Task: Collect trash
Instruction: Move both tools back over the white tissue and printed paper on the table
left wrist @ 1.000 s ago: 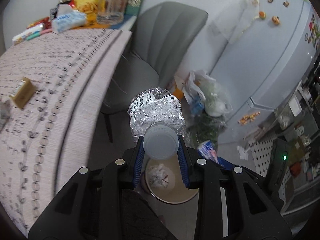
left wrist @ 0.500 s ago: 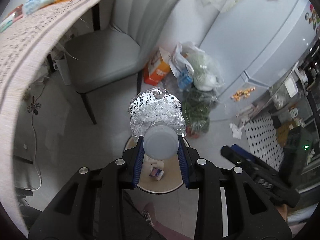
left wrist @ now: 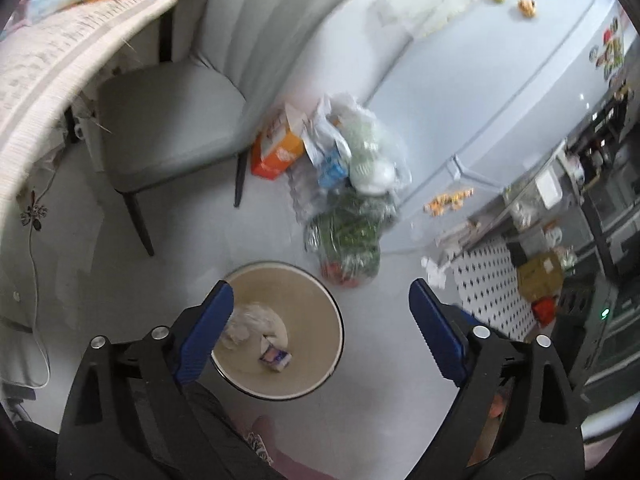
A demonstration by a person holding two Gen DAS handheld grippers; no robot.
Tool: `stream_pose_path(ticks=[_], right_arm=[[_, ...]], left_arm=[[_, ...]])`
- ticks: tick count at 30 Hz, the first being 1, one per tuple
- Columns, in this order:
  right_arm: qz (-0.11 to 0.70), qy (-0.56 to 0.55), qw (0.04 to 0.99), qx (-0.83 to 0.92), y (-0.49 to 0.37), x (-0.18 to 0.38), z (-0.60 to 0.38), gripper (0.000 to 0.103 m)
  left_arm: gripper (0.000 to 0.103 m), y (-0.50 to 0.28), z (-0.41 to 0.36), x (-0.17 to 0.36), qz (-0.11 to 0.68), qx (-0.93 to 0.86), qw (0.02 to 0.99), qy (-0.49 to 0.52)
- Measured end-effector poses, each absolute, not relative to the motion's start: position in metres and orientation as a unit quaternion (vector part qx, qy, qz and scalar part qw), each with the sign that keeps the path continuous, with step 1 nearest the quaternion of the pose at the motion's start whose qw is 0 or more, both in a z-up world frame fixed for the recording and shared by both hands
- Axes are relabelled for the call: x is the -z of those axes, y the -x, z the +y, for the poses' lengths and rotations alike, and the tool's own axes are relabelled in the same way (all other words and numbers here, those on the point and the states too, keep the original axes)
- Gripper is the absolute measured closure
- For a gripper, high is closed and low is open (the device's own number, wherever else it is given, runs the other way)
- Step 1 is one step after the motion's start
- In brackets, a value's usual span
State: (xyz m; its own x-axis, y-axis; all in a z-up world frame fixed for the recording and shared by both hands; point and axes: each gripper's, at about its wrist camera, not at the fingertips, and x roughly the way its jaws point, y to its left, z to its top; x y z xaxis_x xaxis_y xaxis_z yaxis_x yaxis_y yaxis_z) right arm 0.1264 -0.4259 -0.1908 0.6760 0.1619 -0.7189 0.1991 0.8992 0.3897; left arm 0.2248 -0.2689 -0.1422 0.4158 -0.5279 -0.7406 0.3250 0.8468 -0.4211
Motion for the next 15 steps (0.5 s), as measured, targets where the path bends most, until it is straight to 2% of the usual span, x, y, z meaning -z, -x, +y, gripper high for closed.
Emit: stream_pose_path(ticks=[4,6,10,15], right_arm=[[0.403,-0.215,0.890,-0.006,-0.131,0.181,-0.406,0.034],[0.399,-0.206,0.893,-0.015,-0.133,0.172,-0.393,0.028],[0.389,-0.189,0.901,-0.034,-0.136,0.155,-0.368,0.025],[0.372,-0.167,0.911,-0.056,-0.137,0.130,-0.333,0.014]], left_arm=[[0.007,-0.218,-0.243,0.109,0.437,0.238,0.861,0.106],[0.006,-0.214,-0.230,0.093,0.419,0.230,0.872,0.106],[0.006,-0.206,-0.203,0.068,0.394,0.216,0.886,0.113],[0.006,-0.192,-0.168,0.047,0.369,0.201,0.899,0.124]])
